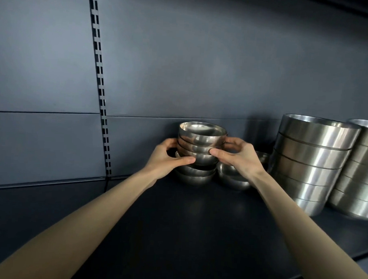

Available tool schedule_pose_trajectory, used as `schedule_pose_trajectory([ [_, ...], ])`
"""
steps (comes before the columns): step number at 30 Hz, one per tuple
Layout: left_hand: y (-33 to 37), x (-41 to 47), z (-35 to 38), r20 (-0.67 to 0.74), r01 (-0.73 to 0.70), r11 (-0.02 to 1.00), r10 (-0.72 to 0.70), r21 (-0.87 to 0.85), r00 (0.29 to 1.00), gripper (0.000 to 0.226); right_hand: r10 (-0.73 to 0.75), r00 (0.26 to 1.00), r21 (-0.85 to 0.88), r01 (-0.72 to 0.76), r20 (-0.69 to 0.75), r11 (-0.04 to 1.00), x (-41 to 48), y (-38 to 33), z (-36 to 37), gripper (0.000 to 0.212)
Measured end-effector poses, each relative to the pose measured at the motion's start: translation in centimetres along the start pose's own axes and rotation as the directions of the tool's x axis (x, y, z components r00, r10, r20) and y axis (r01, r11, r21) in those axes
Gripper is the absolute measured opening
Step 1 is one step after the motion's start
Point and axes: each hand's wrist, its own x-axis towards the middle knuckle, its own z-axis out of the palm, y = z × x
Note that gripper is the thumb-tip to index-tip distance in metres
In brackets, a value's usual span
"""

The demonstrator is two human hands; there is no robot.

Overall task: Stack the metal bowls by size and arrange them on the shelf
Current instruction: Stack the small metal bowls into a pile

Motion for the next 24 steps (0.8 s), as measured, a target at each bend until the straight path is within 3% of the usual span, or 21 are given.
schedule_pose_trajectory([
  [7,-2.1,0.1,0.8,-0.035,0.024,1.000,-0.025,-0.014,0.999,0.060,0.035,0.999,0.039,-0.036,0.012,0.999,0.6,1.9,0.3,0.037],
  [16,-2.8,-0.5,1.3,-0.022,0.025,0.994,-0.027,-0.110,0.999,0.044,0.053,0.998,0.043,-0.055,0.038,0.998,0.9,2.4,0.5,0.038],
  [24,-3.2,-0.9,1.6,-0.022,0.024,0.993,-0.026,-0.115,0.999,0.058,0.052,0.997,0.059,-0.055,0.049,0.997,0.8,2.5,0.5,0.039],
])
